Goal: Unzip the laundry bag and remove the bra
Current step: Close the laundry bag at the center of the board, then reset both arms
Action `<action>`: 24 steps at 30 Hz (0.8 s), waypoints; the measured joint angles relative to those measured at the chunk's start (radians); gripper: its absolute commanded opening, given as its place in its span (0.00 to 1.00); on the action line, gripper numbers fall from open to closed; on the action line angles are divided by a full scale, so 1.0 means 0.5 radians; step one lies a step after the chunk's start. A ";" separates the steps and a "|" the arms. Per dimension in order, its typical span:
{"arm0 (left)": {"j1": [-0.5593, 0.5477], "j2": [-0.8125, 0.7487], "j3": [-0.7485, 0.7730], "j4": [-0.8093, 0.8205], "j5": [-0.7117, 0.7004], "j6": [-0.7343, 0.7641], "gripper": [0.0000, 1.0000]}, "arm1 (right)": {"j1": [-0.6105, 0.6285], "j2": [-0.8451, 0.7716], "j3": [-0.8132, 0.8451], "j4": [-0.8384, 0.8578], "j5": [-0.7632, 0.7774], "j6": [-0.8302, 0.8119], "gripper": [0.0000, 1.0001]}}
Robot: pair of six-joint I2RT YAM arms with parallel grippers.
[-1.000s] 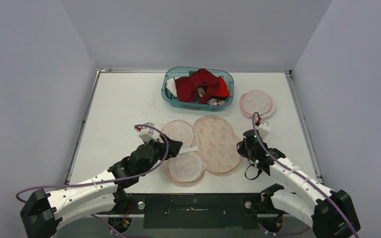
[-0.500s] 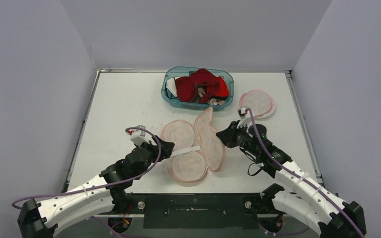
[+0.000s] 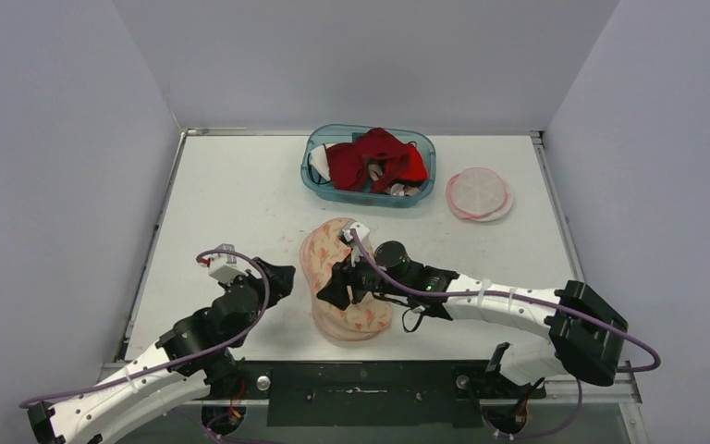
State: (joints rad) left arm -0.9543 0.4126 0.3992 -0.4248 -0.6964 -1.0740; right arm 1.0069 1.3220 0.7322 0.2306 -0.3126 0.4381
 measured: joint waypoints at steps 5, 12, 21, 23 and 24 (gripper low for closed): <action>0.000 -0.054 0.000 -0.096 -0.034 -0.033 0.66 | 0.062 0.101 0.008 0.105 0.011 0.043 0.96; 0.000 -0.073 0.000 -0.126 -0.055 0.000 0.77 | 0.062 -0.214 -0.093 0.111 0.287 0.013 1.00; 0.000 0.156 0.017 -0.050 -0.058 0.154 0.95 | 0.054 -1.194 -0.473 -0.184 1.524 0.011 0.90; 0.000 0.224 0.033 -0.045 -0.066 0.166 0.95 | 0.053 -1.334 -0.544 -0.312 1.808 0.082 0.90; 0.000 0.249 0.042 -0.043 -0.069 0.169 0.95 | 0.051 -1.392 -0.568 -0.378 1.936 0.122 0.90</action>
State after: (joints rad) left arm -0.9543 0.5369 0.4202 -0.4465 -0.7311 -0.9897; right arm 1.0325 0.6258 0.4480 0.0414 0.6556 0.4992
